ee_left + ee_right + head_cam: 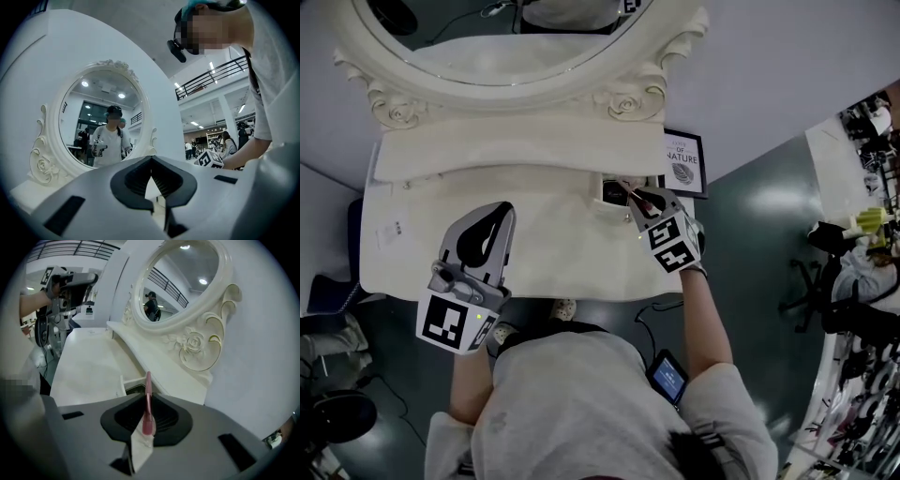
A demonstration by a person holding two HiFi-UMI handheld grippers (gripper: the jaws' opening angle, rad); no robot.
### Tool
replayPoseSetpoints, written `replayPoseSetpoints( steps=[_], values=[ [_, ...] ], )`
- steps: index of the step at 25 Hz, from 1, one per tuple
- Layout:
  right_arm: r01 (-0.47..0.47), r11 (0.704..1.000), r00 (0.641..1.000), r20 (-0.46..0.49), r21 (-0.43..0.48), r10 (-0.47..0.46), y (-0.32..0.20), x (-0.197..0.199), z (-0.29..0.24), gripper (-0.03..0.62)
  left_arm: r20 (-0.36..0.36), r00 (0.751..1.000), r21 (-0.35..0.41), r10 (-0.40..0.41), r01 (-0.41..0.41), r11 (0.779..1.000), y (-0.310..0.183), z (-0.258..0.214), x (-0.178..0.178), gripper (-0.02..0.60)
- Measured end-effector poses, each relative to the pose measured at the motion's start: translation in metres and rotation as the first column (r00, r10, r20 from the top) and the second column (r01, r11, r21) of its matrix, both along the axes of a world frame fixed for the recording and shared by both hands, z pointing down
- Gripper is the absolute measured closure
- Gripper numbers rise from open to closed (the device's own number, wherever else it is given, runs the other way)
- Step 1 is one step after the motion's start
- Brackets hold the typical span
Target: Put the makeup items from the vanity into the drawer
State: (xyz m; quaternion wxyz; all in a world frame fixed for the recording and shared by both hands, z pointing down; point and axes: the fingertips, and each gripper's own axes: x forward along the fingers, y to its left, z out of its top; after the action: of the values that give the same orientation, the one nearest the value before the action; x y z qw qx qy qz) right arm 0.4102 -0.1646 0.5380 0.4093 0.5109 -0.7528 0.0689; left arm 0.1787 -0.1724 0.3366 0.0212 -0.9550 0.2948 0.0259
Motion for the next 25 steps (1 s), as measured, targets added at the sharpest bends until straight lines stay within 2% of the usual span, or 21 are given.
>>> replayPoseSetpoints(
  steps=[6,11,19,25],
  values=[
    [0.05,0.993,0.997,-0.057,-0.106,-0.056,-0.009,0.003,0.021,0.539,0.008,0.999,-0.003,-0.037,0.037,0.999,-0.01,0.002,-0.006,0.566],
    [0.049,0.987,0.994,-0.094,-0.155,-0.064,-0.015,0.009,0.031,0.539,0.015,0.998,-0.003,-0.06,0.06,0.998,-0.015,0.0,-0.01,0.566],
    [-0.052,0.988,0.992,-0.122,-0.145,0.034,-0.024,0.023,0.037,0.539,0.021,0.996,-0.003,-0.082,0.082,0.997,-0.014,0.001,-0.018,0.566],
    [-0.095,0.989,0.992,-0.097,-0.113,0.084,-0.028,0.028,0.037,0.536,0.026,0.996,-0.009,-0.089,0.089,0.996,-0.013,0.004,-0.019,0.566]
  ],
)
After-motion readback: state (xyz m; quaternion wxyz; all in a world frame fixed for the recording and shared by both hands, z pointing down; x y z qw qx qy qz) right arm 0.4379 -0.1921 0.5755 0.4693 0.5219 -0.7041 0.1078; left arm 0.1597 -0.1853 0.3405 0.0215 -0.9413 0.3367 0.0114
